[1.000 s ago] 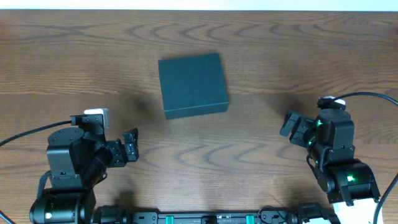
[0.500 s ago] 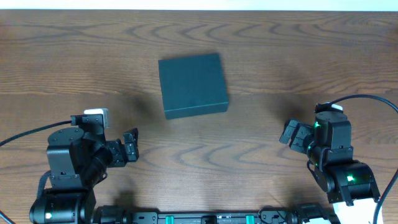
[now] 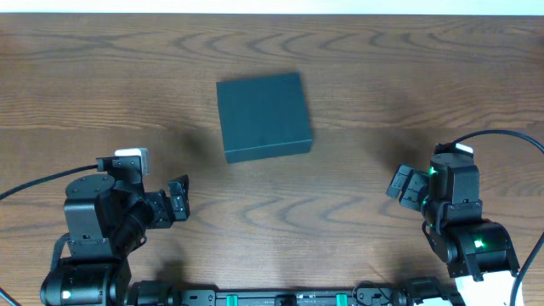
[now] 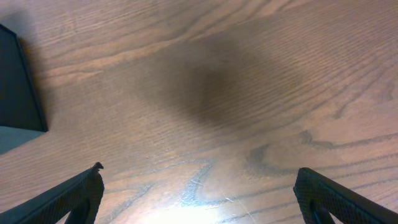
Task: Pack container
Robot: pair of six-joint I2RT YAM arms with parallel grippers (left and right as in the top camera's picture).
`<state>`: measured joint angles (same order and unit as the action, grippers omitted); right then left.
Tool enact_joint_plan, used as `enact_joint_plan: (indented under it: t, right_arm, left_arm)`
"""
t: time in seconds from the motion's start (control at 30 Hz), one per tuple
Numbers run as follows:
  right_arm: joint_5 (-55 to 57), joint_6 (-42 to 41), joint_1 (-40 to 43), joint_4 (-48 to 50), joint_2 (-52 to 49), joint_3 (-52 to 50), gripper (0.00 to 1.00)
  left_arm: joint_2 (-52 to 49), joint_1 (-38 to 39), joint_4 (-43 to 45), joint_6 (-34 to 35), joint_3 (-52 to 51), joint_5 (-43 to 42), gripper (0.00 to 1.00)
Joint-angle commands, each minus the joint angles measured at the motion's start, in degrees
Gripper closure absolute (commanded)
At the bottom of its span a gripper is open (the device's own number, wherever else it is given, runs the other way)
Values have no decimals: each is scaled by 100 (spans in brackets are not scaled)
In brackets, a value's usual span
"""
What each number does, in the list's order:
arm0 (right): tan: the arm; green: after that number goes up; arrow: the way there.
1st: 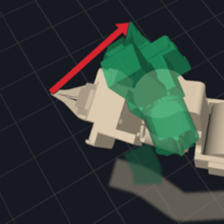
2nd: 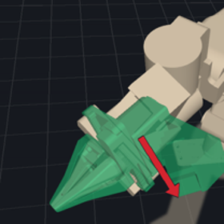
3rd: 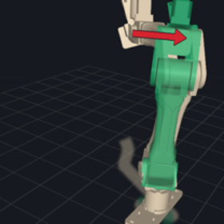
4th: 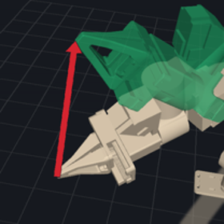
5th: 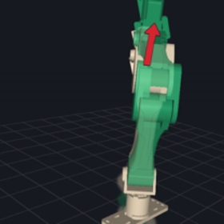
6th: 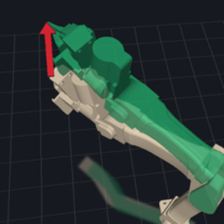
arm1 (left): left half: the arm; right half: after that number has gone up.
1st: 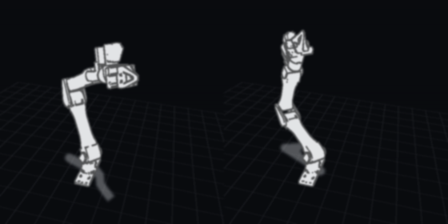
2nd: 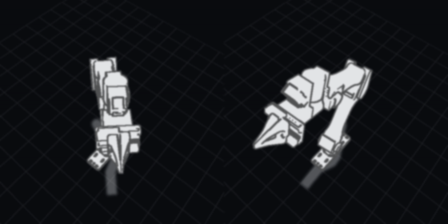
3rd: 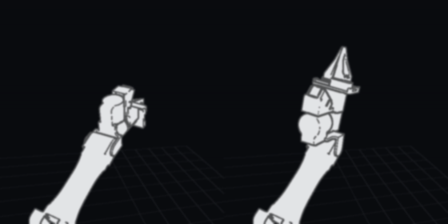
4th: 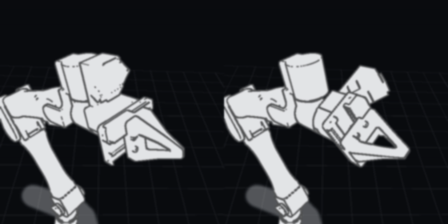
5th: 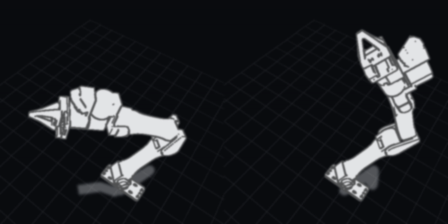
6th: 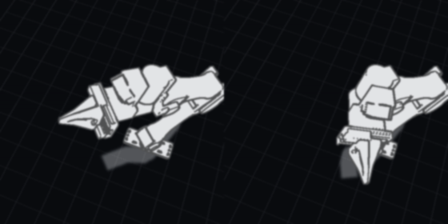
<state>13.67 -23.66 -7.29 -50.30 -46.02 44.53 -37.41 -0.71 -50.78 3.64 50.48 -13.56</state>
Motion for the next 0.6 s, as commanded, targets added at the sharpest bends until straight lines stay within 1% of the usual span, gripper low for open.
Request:
enact_joint_plan:
  t: [0.0,0.27,0.33,0.43,0.53,0.57]
  right_arm:
    - [131,55,50,-11,-11,-20,1]
    - [131,57,52,-350,306,-20,1]
    - [192,55,59,-267,452,-37,1]
    - [144,52,101,426,787,-168,1]
    - [92,57,133,1847,1283,-645,1]
    - [92,57,133,2170,1408,-796,1]
  left_arm:
    - [-4,-24,11,11,0,-33,1]
    - [-4,-24,11,11,0,-33,1]
    - [-4,-24,11,11,0,-33,1]
    - [-4,-24,11,11,0,-33,2]
    - [-4,-24,11,11,0,-33,1]
    - [-4,-24,11,11,0,-33,1]
